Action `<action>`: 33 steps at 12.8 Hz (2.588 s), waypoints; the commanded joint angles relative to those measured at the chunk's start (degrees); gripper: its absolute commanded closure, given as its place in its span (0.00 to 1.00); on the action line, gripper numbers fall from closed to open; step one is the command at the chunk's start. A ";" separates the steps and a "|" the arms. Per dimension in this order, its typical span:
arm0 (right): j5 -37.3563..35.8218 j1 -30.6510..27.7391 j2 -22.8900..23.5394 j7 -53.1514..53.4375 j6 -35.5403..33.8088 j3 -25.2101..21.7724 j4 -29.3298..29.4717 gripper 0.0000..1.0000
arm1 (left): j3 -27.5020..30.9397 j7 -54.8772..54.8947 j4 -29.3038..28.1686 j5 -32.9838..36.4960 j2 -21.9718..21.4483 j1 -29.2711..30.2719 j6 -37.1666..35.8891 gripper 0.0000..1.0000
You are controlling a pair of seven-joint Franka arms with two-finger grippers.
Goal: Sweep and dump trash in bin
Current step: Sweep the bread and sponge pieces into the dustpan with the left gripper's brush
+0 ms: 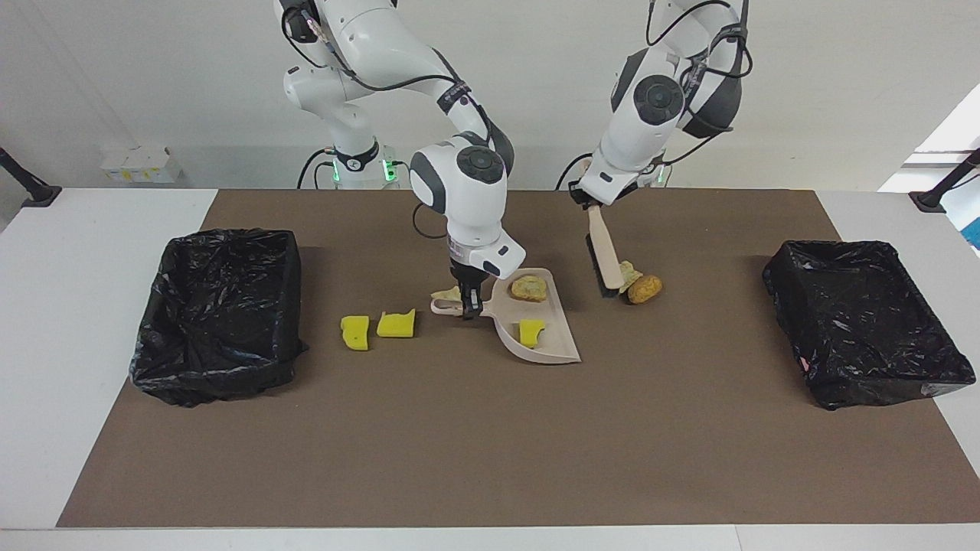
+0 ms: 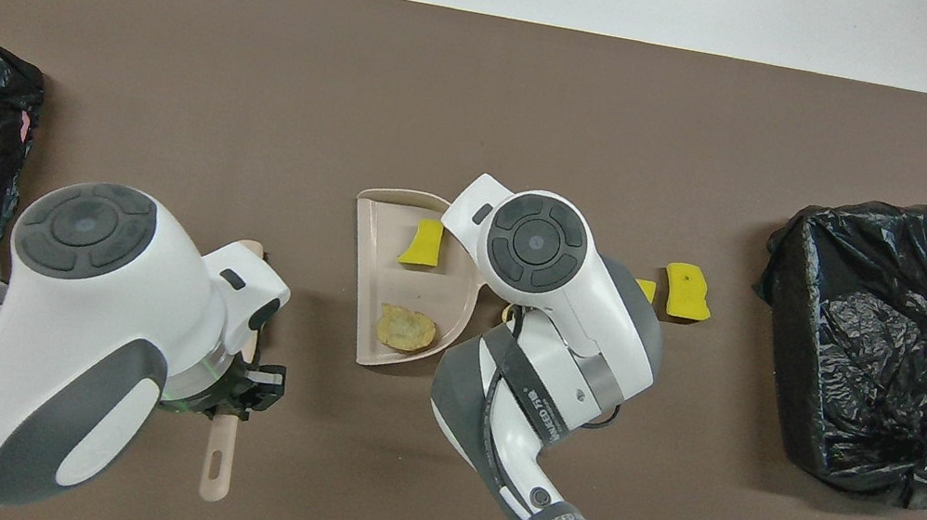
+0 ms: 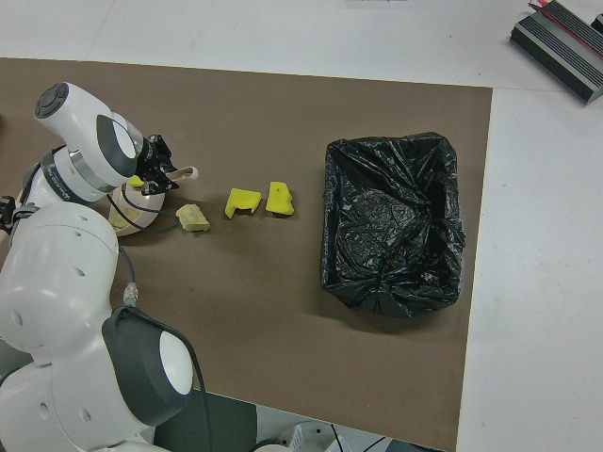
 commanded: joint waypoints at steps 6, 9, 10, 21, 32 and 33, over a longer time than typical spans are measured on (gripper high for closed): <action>-0.63 2.82 -3.11 12.26 4.47 0.22 -5.97 1.00 | -0.62 -8.65 -24.56 6.63 -12.95 12.59 16.25 1.00; -0.71 4.31 -2.49 14.38 5.52 0.13 -5.97 1.00 | -0.97 -13.82 -27.82 6.63 -8.14 10.51 25.21 1.00; -0.71 4.23 -2.49 15.00 5.44 0.22 -5.97 1.00 | -0.98 -14.99 -27.66 6.63 -6.29 8.32 25.95 1.00; -0.63 2.91 -1.88 15.97 6.05 0.22 -5.71 1.00 | -1.24 2.39 -16.08 -10.58 6.20 -5.23 30.70 1.00; 0.34 -2.71 -4.15 13.35 5.09 0.31 -4.48 1.00 | -2.21 -0.66 -8.06 -4.46 3.33 -6.12 19.31 1.00; 0.43 -3.41 -4.94 12.38 4.65 0.22 -4.30 1.00 | -2.21 -1.98 -8.75 -3.57 1.13 -6.03 17.71 1.00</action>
